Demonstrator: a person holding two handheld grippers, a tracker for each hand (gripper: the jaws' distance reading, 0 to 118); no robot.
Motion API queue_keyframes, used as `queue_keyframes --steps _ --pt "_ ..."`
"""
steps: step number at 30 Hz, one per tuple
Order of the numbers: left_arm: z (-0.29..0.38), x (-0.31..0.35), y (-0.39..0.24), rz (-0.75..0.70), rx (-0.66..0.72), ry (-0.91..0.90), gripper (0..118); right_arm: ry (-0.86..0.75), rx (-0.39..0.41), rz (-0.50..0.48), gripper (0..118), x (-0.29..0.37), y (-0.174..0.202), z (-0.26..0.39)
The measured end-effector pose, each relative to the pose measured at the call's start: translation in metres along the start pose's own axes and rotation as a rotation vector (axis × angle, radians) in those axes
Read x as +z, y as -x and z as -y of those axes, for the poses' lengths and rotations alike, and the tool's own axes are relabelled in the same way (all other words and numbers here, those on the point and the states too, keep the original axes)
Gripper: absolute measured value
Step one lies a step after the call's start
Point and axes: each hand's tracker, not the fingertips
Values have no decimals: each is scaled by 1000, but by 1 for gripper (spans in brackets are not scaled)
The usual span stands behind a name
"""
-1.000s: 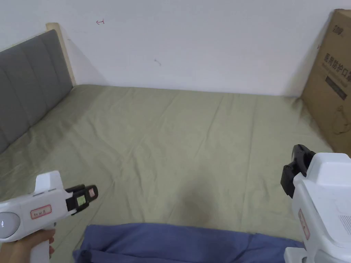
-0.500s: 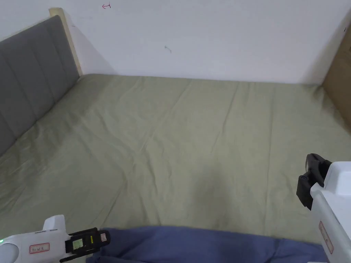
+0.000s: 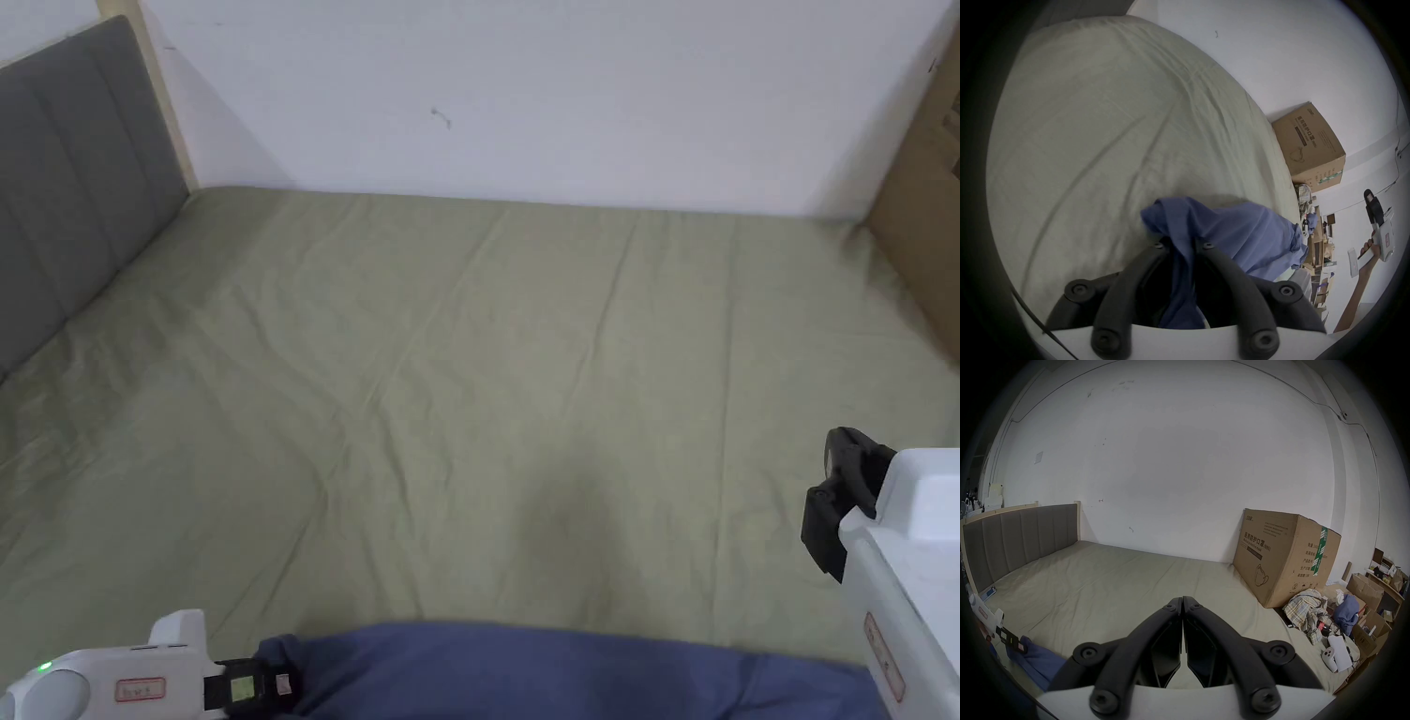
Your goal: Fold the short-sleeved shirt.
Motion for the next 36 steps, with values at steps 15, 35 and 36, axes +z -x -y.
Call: queue_keyframes --steps 15,35,36 --pt "-24 97 -53 -231 -204 -164 5 -61 -58 38 0 23 -35 -9" --pt "7 18 -218 -76 -166 -36 5 -79 -96 7 0 51 -67 -7" --pt "10 3 -225 -70 -179 -21 5 -82 -95 6 0 53 -69 -7"
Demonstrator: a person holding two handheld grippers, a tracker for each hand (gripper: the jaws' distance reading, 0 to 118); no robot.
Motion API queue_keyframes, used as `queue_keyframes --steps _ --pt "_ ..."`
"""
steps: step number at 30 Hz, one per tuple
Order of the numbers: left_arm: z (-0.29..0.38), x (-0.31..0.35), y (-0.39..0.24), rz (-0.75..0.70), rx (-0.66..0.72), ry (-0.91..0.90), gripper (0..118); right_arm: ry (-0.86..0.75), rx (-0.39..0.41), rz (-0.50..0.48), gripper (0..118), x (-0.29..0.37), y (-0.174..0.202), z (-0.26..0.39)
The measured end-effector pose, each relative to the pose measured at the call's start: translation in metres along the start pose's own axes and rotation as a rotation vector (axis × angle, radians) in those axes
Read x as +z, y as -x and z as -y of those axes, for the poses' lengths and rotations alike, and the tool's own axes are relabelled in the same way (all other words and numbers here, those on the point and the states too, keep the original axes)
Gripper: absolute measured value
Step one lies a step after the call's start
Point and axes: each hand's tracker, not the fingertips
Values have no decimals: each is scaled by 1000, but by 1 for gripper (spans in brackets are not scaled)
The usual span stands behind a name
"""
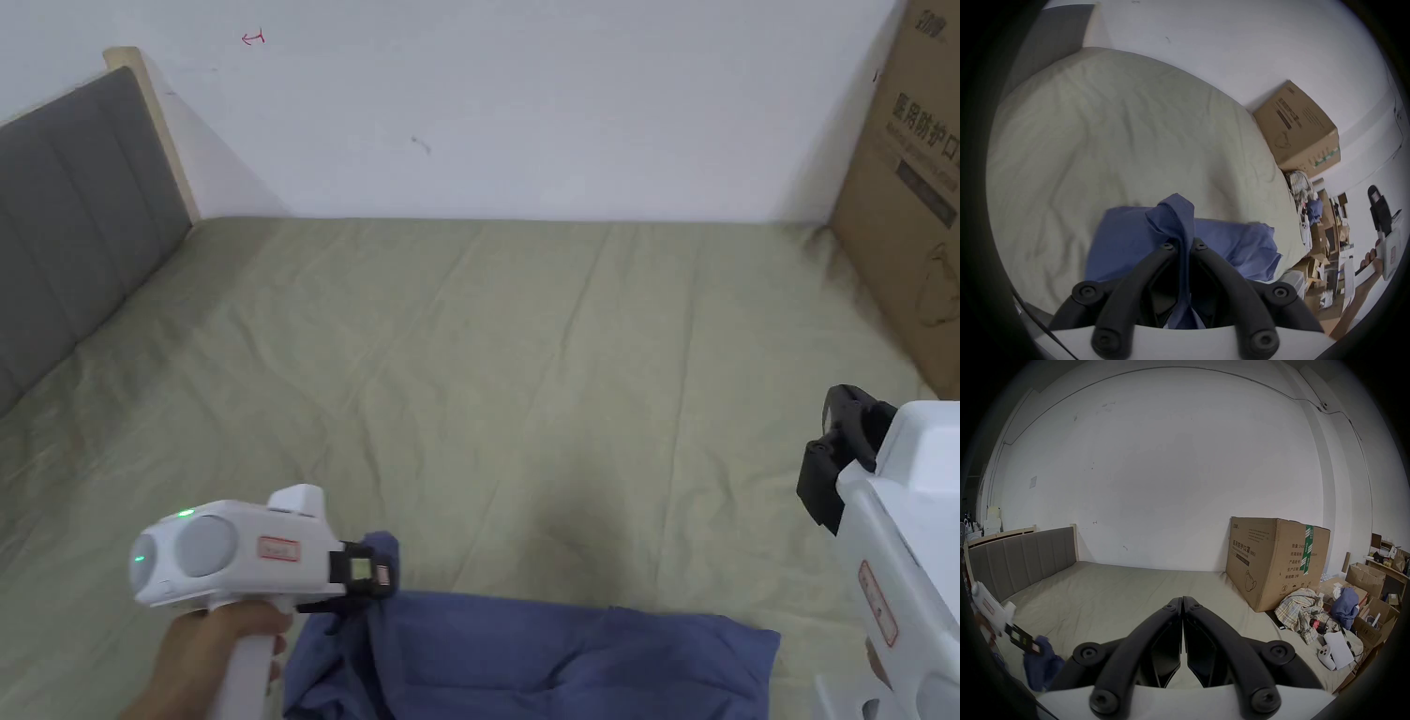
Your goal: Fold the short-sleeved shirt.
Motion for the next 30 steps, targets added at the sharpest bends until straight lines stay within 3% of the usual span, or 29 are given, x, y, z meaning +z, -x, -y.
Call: queue_keyframes --steps 12,14,16,17,18,19,23,30 --pt "49 -138 -60 -197 -119 174 7 -4 22 37 0 17 -21 2" --pt "52 -136 -67 -212 -127 149 23 2 20 42 0 19 -23 3" --pt "49 -127 -70 -146 -88 132 54 4 17 46 0 20 -25 4" --pt "47 -121 -72 -104 -75 131 79 4 16 48 0 20 -25 3" --pt "46 -114 -75 -86 -60 115 93 4 15 50 0 20 -26 3" --pt "45 -102 -79 -77 -63 77 98 3 14 52 0 20 -27 2" --pt "39 -49 -84 -42 -178 -117 98 -9 10 58 0 22 -28 -3" --pt "37 20 -49 -175 -288 -362 90 -25 11 55 0 24 -24 -8"
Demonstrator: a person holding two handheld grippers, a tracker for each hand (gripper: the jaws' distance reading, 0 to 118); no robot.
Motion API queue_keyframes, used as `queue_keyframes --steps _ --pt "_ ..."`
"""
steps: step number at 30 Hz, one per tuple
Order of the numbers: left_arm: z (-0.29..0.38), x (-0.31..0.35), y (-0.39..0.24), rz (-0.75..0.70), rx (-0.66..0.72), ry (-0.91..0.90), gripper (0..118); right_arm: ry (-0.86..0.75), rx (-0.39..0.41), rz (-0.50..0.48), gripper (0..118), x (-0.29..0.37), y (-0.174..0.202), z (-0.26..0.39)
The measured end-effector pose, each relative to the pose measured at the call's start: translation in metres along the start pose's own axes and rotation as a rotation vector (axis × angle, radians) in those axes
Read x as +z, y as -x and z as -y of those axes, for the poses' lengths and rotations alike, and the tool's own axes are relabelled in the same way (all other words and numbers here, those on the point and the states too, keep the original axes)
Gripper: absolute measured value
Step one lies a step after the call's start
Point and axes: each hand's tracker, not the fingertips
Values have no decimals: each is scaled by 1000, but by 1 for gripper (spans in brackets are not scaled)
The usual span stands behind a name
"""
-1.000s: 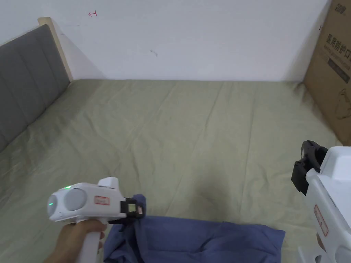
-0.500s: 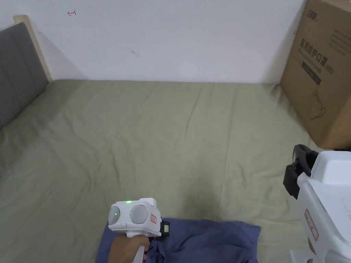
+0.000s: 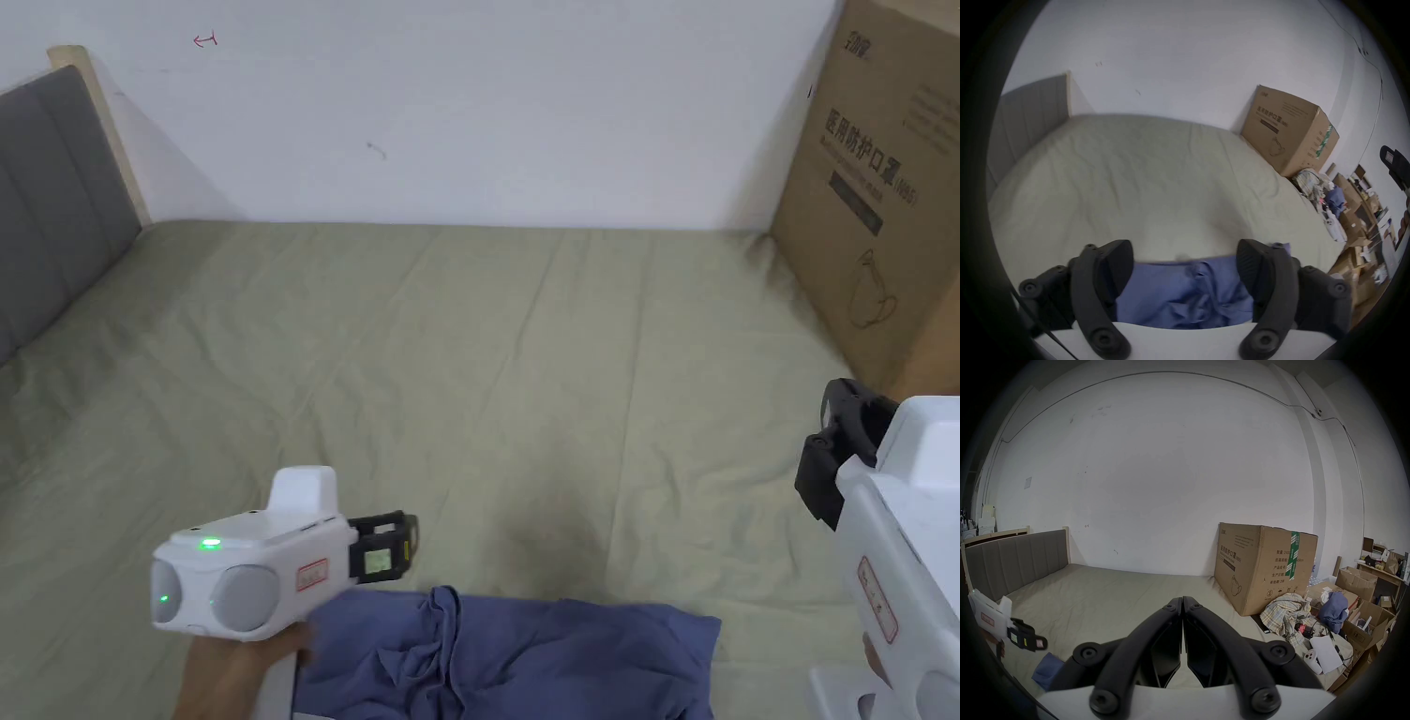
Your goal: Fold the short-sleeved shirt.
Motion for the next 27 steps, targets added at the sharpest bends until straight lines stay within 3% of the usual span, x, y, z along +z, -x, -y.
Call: queue_keyframes --steps 3,4,6,7,11,14,27 --pt "8 4 21 -58 -10 -40 69 0 -2 -7 0 -1 3 0" --pt "12 3 28 -60 -16 -41 56 2 -1 -9 0 -1 4 0" --pt "21 -1 37 -67 -31 -41 10 5 -1 -16 0 -1 5 0" --pt "26 -3 41 -79 -29 -25 1 7 0 -17 0 -2 6 0" --pt "47 -21 54 -98 13 32 0 11 8 -20 0 -2 8 0" --pt "71 -44 50 -86 -34 140 0 17 9 -18 0 -3 7 1" --pt "127 -73 -38 114 -159 291 0 55 19 13 0 -4 -4 11"
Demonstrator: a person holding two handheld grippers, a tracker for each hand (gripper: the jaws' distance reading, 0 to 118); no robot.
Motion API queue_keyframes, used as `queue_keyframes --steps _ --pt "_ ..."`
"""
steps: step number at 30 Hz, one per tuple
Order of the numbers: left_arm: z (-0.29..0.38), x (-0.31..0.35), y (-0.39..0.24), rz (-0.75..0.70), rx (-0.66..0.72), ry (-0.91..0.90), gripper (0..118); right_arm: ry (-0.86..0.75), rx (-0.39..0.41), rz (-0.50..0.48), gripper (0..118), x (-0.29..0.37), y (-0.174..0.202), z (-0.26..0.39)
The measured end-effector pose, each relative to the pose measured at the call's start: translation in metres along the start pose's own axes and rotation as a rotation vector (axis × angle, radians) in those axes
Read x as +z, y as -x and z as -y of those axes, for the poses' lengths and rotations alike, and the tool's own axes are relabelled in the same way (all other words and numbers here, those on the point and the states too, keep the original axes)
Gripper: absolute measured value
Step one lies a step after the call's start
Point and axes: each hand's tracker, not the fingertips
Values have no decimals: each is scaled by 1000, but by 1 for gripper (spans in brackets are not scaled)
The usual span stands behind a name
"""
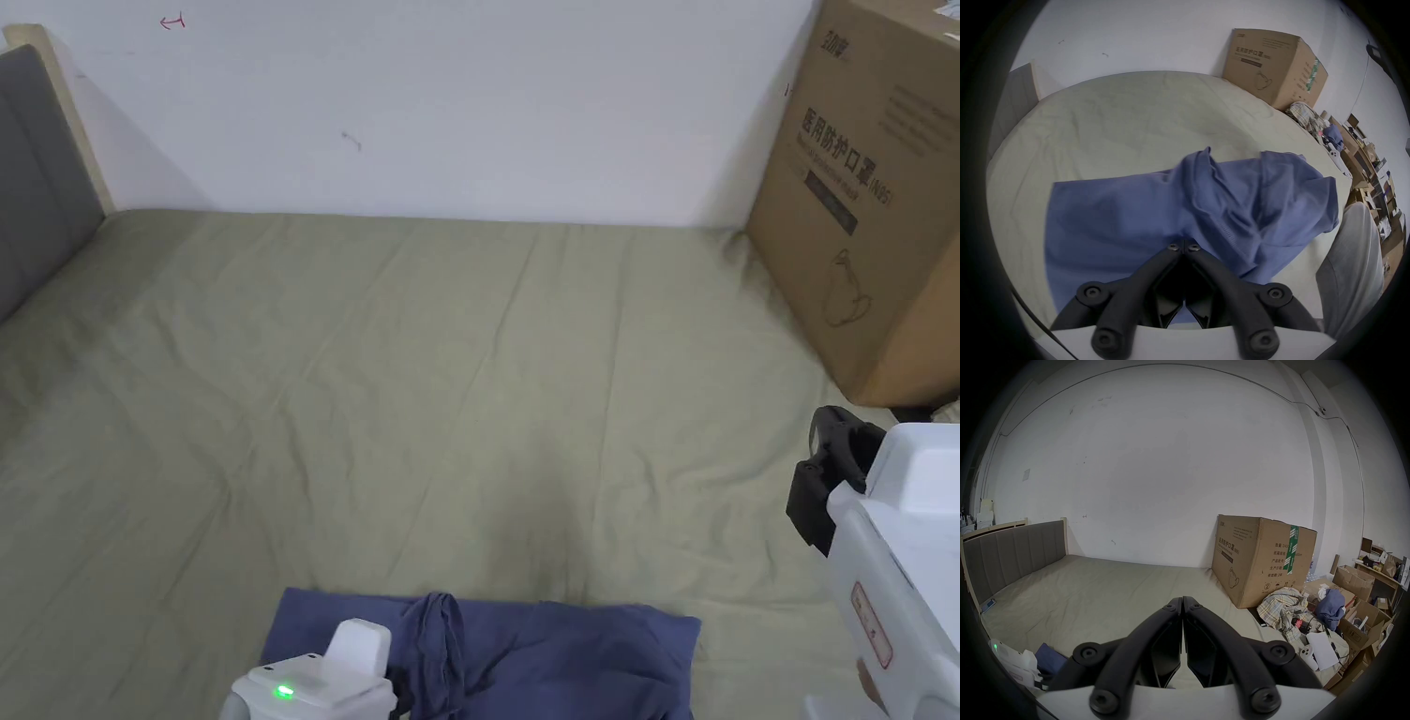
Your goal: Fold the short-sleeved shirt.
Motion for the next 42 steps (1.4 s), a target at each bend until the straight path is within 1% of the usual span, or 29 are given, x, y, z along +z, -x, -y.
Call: queue_keyframes --steps 4,6,9,12,15,18,20,22,24,25,26,27,28,29,30,31,32,34,37,39,40,42 --pt "-5 -13 -16 9 13 7 0 4 -5 5 0 1 -2 0" --pt "-6 -21 -21 -12 18 26 0 2 -2 8 0 1 -3 1" --pt "0 -27 -18 -20 0 25 0 6 -10 10 0 1 -3 2" --pt "-8 -15 -12 4 70 21 0 9 -18 5 0 2 -2 3" --pt "-18 17 -2 73 100 -70 0 6 -10 -2 0 3 0 1" --pt "-35 46 23 125 166 -115 0 0 -6 -8 0 2 3 -2" --pt "-45 60 50 143 239 -109 0 -4 -4 -11 0 1 6 -5" --pt "-48 65 84 194 314 -81 0 -6 0 -14 0 -1 10 -6" --pt "-47 63 120 215 396 -53 1 -3 2 -19 0 -4 13 -6" --pt "-44 62 136 225 447 -44 4 0 2 -22 0 -6 15 -5" --pt "-41 62 152 240 480 -49 9 3 5 -26 0 -8 17 -5" --pt "-38 61 165 254 512 -37 19 6 10 -28 0 -9 19 -4" --pt "-36 60 176 263 540 -28 36 9 14 -30 0 -11 21 -4" --pt "-34 58 186 265 573 -11 68 14 17 -32 0 -12 23 -3" --pt "-33 54 194 255 601 8 87 17 19 -35 0 -14 25 -3" --pt "-31 49 201 255 616 37 102 21 21 -37 0 -16 27 -2" --pt "-29 46 205 237 634 39 104 27 25 -38 0 -17 29 -1" --pt "-24 42 211 228 648 11 107 36 30 -41 0 -20 32 0" --pt "-22 32 212 350 661 27 107 49 42 -40 0 -24 35 2" --pt "-19 20 213 385 648 46 103 55 43 -39 0 -25 36 2" --pt "-18 15 211 392 630 46 98 58 44 -36 0 -26 36 2" --pt "-18 5 206 389 597 63 77 61 45 -32 0 -27 35 3"
